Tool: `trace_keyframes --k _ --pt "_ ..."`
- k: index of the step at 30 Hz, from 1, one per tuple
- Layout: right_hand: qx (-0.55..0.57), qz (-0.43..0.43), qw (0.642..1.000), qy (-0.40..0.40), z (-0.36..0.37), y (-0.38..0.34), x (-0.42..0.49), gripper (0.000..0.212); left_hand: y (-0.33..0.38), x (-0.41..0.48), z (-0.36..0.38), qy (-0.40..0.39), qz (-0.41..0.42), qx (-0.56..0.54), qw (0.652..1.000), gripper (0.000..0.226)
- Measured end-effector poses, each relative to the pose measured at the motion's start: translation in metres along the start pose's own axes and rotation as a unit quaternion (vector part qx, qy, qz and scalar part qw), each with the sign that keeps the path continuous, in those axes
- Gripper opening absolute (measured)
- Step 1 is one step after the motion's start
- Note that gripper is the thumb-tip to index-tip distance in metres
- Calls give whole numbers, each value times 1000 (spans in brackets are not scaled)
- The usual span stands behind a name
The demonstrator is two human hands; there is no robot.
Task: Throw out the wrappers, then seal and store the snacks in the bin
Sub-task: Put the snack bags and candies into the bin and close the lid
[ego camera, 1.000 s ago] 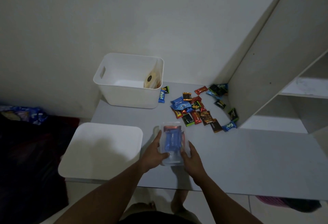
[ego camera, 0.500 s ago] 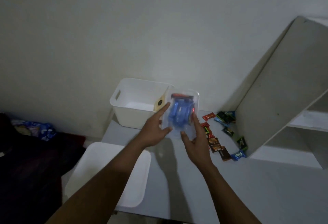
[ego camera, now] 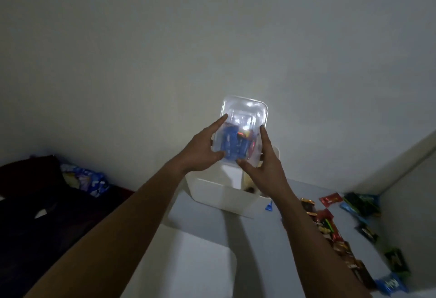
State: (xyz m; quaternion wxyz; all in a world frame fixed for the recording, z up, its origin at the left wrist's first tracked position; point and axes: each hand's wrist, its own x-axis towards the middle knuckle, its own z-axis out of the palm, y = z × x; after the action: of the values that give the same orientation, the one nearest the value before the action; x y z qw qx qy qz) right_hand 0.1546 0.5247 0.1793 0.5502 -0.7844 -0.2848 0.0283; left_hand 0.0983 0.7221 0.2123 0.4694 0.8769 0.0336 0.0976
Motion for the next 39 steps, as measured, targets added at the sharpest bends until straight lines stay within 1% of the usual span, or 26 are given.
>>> trace_keyframes --k 5,6,9,10,11,12,13,15,18,21,23,25,27,29,32,34,36,37,39 --pt "18 108 992 -62 35 54 32 111 -65 44 -1 -101 -82 37 991 100" --pt "13 130 989 -73 40 65 36 111 -76 50 1 -124 -99 39 987 101" --pt "2 164 980 -115 53 89 48 100 -108 64 10 -183 -142 62 971 104" --pt "-5 184 974 -129 56 96 53 105 -118 68 14 -196 -155 71 966 105" --pt "-10 204 968 -145 59 101 58 109 -128 70 18 -206 -168 72 961 106" --pt "-10 220 962 -161 62 106 62 105 -138 73 23 -214 -181 72 957 106" --pt "-7 223 959 -174 64 108 65 97 -146 74 27 -220 -195 71 953 107" --pt "9 241 950 -199 71 111 70 92 -160 77 34 -223 -221 74 947 107" --pt "-29 247 945 -214 82 125 77 101 -176 82 41 -226 -255 64 938 109" --pt "-37 237 938 -249 97 150 82 100 -182 86 45 -237 -289 73 925 104" --pt "-37 238 932 -271 107 181 78 106 -184 87 49 -252 -292 107 916 99" --pt "-60 274 925 -256 107 153 79 105 -186 88 52 -260 -278 149 913 101" --pt "-71 284 922 -252 107 146 81 94 -188 85 55 -252 -267 202 908 100" --pt "-54 276 927 -248 109 140 84 84 -186 82 57 -236 -257 248 904 90" --pt "-67 309 920 -234 111 145 86 89 -181 80 63 -195 -207 293 913 70" --pt "-75 327 910 -242 114 152 86 95 -179 83 67 -165 -170 309 921 64" --pt "-69 356 899 -247 117 152 88 103 -180 85 69 -161 -161 302 926 62" --pt "-66 374 891 -248 119 152 89 101 -180 85 69 -166 -165 292 927 59" --pt "-60 397 880 -255 120 154 89 91 -182 86 69 -183 -179 287 923 52"
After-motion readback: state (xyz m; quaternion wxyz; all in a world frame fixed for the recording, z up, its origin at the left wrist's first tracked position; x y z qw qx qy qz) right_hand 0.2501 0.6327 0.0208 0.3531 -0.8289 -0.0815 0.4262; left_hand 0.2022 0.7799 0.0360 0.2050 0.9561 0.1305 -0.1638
